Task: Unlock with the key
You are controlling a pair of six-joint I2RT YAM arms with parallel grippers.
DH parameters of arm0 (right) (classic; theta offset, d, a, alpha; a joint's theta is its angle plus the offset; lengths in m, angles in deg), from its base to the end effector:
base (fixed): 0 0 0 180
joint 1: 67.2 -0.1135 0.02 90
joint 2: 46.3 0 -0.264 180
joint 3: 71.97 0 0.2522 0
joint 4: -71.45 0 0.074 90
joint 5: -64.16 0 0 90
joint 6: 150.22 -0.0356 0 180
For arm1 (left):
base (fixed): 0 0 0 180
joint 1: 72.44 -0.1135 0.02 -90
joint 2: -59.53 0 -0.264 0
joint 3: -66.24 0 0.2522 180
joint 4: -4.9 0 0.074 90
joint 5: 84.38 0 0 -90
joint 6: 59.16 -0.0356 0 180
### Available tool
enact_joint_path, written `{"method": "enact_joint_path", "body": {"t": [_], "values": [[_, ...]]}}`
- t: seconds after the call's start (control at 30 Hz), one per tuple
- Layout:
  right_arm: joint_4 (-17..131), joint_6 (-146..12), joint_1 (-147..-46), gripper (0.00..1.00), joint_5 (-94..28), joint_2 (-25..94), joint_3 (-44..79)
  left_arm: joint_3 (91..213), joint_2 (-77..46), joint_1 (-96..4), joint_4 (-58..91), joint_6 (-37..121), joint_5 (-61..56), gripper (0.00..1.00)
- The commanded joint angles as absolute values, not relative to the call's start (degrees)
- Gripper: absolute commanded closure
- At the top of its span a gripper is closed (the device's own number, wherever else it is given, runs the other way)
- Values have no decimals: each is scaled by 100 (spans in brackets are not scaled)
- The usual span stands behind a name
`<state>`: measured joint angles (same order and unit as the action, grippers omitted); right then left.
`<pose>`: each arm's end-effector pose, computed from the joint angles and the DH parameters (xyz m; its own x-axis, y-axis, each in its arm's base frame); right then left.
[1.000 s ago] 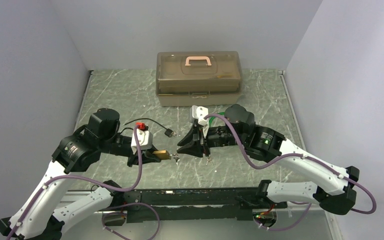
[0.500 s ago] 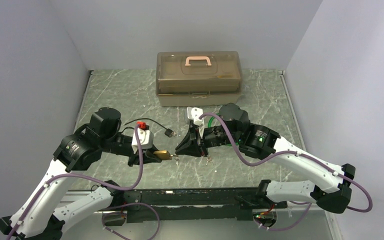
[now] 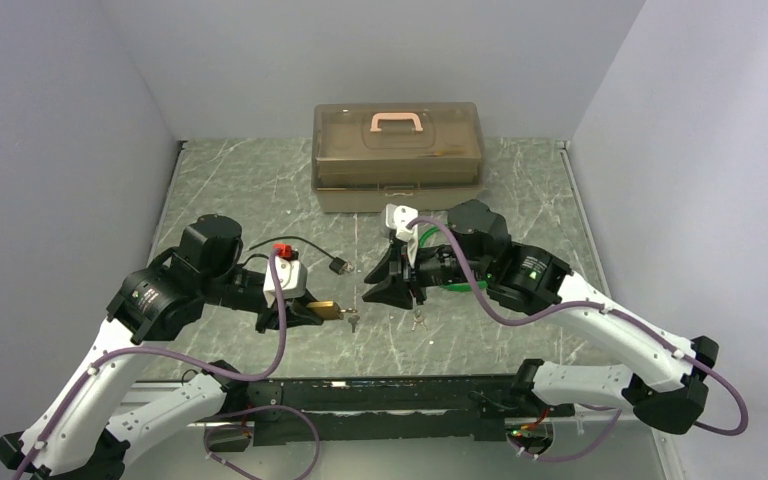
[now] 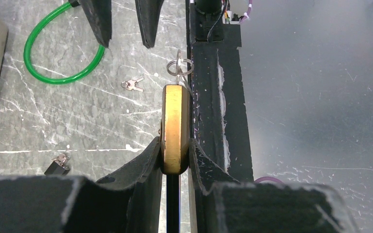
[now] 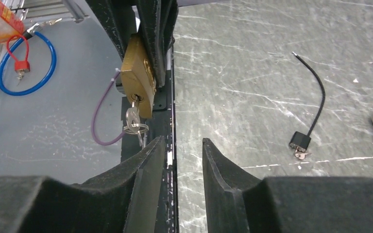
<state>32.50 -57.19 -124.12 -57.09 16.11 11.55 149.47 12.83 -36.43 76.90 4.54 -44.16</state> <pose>0.1114 0.2048 0.4063 -0.1149 -0.2591 -0.9590 -0.9933 0.0392 0.1084 0.0816 -0.0929 0.3995 -0.0297 0.3753 -0.9264 0.9993 -0.0107 -0.0364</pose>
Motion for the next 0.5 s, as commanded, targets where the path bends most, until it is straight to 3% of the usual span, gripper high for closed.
{"method": "enact_joint_path", "body": {"t": [0.0,0.47], "values": [[3350,-5836,-12299,62,-5740,1339,1323,15211,1398,-3669,7436,346,-4756,100],[3981,-6366,-12297,58,-6667,1490,1092,15182,1368,-3667,7342,436,-4828,100]]}}
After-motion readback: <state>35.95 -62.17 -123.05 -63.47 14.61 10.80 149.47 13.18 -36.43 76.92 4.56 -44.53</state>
